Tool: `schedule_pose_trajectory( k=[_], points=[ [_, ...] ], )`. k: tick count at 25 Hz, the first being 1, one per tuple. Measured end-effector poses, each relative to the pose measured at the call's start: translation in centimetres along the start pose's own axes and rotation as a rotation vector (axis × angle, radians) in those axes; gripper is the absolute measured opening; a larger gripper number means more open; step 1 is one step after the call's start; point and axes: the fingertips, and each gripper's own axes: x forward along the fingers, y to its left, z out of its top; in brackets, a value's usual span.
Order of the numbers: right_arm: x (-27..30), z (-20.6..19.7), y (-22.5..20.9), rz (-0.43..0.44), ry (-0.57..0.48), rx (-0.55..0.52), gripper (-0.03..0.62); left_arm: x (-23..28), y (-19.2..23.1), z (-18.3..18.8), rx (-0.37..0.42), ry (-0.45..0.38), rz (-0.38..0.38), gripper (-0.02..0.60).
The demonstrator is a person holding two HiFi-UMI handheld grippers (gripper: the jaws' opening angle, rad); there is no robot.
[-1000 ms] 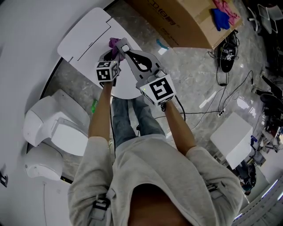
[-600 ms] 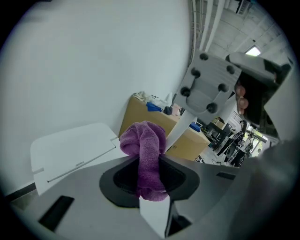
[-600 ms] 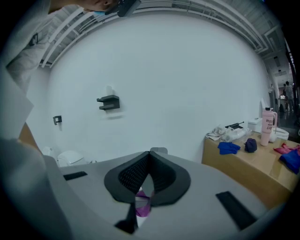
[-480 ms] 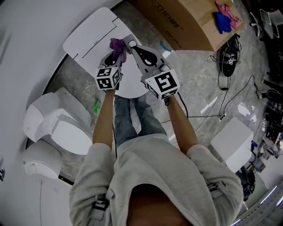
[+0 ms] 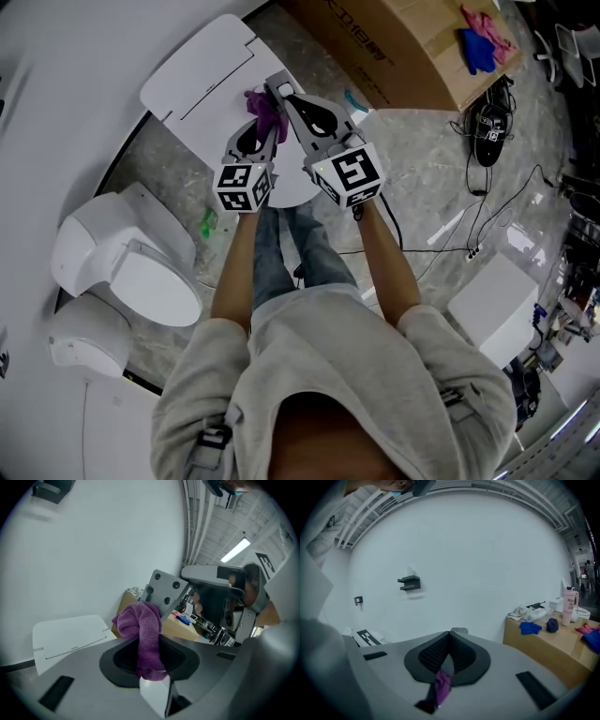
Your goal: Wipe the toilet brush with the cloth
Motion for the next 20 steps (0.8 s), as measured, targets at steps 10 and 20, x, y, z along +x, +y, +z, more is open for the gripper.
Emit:
schedule_pose_trajectory(
  k=[10, 20],
  points=[
    [0.0, 0.2, -0.1, -0.002, -0.002, 0.018, 0.031, 2.2, 0.5, 0.5, 0.017, 0.025, -0.005, 0.110],
    [0.0, 0.3, 0.1, 0.003, -0.005, 0.015, 0.031, 4.2, 2.3, -0.7, 0.021, 0.074, 0.011, 0.110]
  ],
)
